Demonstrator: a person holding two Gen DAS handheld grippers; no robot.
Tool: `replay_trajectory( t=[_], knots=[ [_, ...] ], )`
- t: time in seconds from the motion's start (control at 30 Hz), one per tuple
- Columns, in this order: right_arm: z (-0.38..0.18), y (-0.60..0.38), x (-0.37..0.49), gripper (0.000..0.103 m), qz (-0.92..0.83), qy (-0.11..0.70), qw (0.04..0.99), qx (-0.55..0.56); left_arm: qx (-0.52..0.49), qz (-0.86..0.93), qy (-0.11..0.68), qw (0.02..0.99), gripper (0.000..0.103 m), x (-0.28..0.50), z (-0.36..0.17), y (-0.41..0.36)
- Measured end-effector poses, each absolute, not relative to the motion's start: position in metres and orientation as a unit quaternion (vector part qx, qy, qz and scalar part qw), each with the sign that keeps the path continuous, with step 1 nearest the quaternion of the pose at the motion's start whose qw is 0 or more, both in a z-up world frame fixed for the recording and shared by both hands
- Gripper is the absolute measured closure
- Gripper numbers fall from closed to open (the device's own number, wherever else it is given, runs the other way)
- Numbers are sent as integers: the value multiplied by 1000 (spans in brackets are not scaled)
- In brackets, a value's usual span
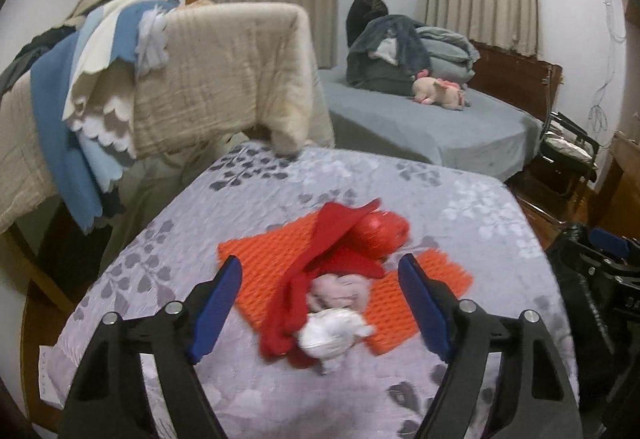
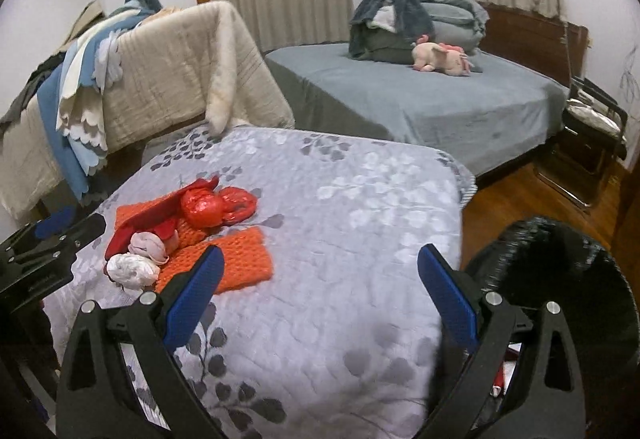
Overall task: Collect trash
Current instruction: 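Open both grippers to drop the blue bag and white box into the bin, then grasp the red glove with the left gripper while the right gripper grasps the orange foam net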
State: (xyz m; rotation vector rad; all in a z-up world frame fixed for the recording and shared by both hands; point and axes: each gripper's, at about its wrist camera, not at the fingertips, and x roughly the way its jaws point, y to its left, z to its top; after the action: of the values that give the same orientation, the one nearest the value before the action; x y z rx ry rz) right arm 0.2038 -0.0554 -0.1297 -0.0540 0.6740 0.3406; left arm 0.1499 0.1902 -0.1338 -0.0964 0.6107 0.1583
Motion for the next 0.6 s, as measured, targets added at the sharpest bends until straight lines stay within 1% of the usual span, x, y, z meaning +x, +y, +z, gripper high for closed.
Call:
replay_trajectory(
  t=[0.33, 0.6],
  knots=[
    [-167, 1, 231, 8, 186, 357, 914, -49, -57, 87, 319, 942, 30, 154, -158, 216],
    [-193, 23, 245, 9, 188, 387, 900, -70, -71, 81, 327, 939, 32, 162, -169, 227]
  ],
)
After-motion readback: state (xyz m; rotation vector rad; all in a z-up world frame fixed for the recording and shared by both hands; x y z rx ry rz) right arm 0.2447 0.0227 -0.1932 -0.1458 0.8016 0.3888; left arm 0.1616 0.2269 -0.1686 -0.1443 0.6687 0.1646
